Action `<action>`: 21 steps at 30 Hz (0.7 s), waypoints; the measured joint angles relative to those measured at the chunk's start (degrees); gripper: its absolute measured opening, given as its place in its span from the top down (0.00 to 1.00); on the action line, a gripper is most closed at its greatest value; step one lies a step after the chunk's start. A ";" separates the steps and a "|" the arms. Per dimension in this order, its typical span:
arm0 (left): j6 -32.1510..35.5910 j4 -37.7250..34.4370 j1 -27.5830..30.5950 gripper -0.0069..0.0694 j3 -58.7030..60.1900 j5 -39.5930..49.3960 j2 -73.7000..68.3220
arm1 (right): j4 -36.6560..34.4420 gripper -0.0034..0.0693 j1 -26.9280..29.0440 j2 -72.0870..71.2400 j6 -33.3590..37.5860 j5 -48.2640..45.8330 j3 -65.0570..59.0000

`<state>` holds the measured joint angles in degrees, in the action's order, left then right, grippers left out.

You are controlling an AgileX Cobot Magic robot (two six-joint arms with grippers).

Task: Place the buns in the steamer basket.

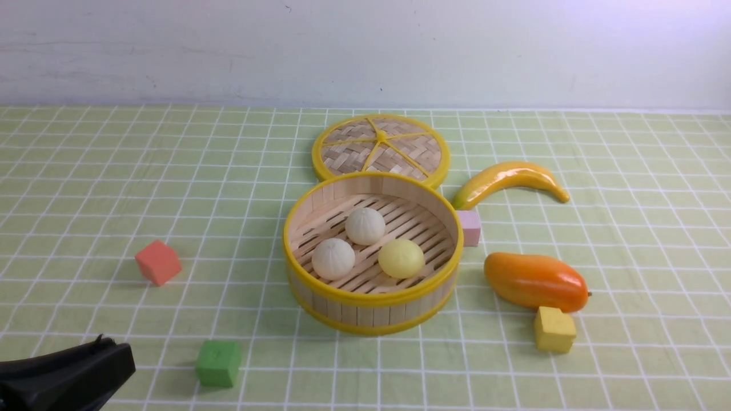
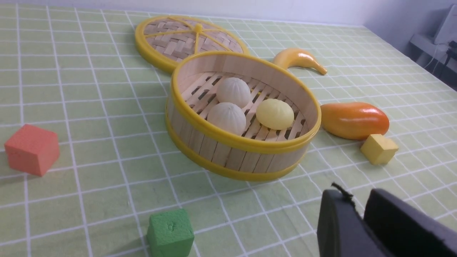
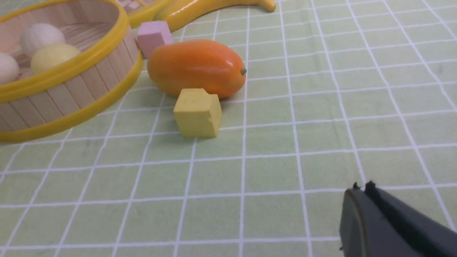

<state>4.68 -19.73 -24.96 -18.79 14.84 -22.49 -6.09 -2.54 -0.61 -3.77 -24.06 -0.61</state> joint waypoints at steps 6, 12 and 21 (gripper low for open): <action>0.00 0.00 0.00 0.76 0.00 -0.05 -0.23 | -0.24 0.97 0.15 0.00 -0.11 0.30 -0.10; 0.00 0.00 0.00 0.75 0.00 -0.05 -0.23 | -0.30 0.97 0.17 0.00 -0.11 0.30 -0.10; 0.00 1.01 0.00 0.75 0.12 -1.25 -0.15 | -0.41 0.97 0.17 0.00 -0.11 0.36 -0.10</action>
<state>4.68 -18.72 -24.96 -18.68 13.60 -22.64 -6.50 -2.37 -0.61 -3.88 -23.70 -0.71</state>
